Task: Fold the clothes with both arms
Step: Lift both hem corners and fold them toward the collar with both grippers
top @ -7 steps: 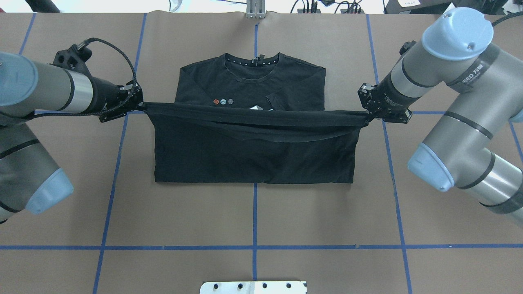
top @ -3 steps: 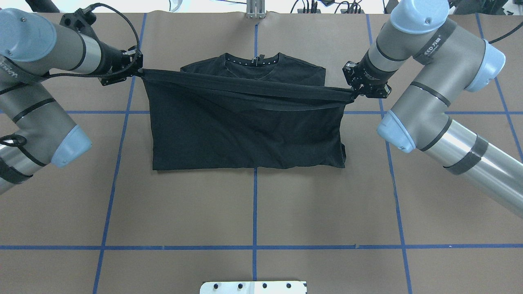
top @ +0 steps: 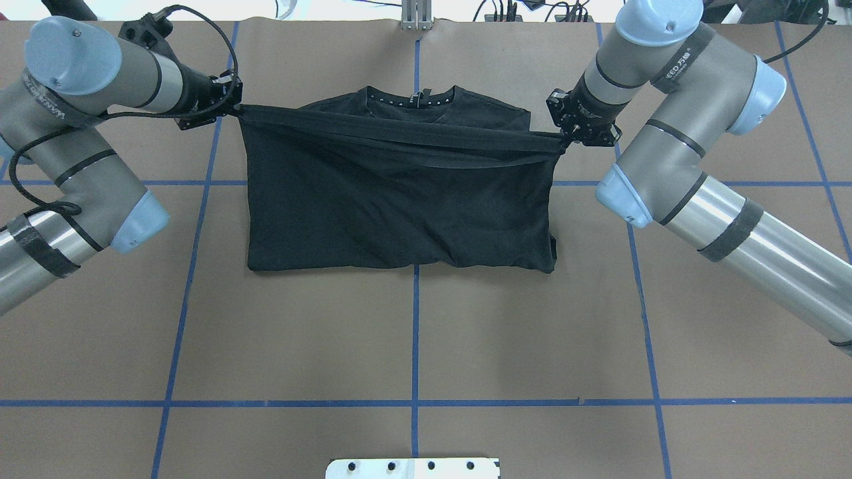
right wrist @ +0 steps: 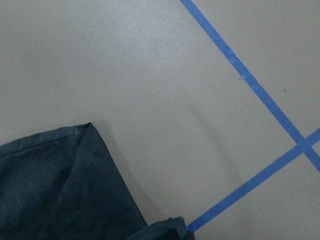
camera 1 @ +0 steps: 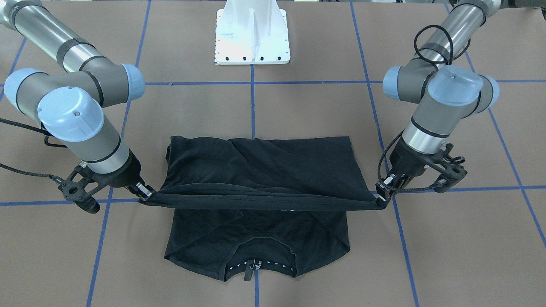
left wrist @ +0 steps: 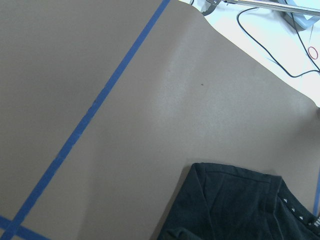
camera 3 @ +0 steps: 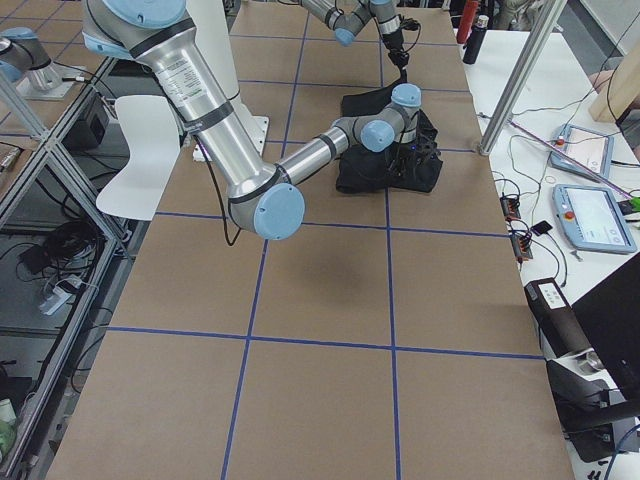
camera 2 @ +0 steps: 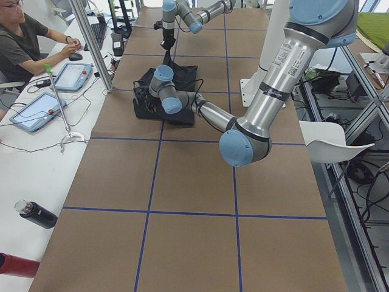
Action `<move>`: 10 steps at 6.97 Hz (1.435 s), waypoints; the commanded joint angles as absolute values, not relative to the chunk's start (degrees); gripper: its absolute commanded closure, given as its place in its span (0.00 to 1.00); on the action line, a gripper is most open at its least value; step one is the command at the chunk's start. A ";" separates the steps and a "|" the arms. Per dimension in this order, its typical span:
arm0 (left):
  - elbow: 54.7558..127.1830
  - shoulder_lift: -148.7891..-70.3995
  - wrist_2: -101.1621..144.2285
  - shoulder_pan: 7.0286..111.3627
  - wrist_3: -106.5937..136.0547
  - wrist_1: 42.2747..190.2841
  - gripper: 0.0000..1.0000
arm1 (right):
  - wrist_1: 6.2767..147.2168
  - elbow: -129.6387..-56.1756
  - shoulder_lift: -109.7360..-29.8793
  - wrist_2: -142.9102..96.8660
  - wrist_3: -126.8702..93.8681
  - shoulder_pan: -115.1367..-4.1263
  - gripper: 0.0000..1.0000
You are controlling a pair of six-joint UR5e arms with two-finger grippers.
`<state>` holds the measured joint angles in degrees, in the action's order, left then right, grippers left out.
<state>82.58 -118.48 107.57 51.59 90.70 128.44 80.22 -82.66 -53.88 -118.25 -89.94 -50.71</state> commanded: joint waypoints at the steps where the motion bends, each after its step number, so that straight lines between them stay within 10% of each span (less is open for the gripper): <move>1: 77.98 -119.09 106.17 51.59 90.70 133.04 1.00 | 75.87 -74.05 -49.07 -117.78 -90.00 -50.71 1.00; 7: 68.22 -122.52 103.45 51.50 90.70 139.73 1.00 | 75.24 -65.40 -43.86 -111.37 -89.56 -50.45 1.00; 10: 61.89 -126.21 101.34 51.50 90.79 142.10 0.57 | 68.93 -61.27 -42.90 -108.64 -89.82 -49.31 0.70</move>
<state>64.48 -125.05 102.01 51.51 90.78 140.52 72.13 -63.11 -43.31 -109.59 -89.61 -49.68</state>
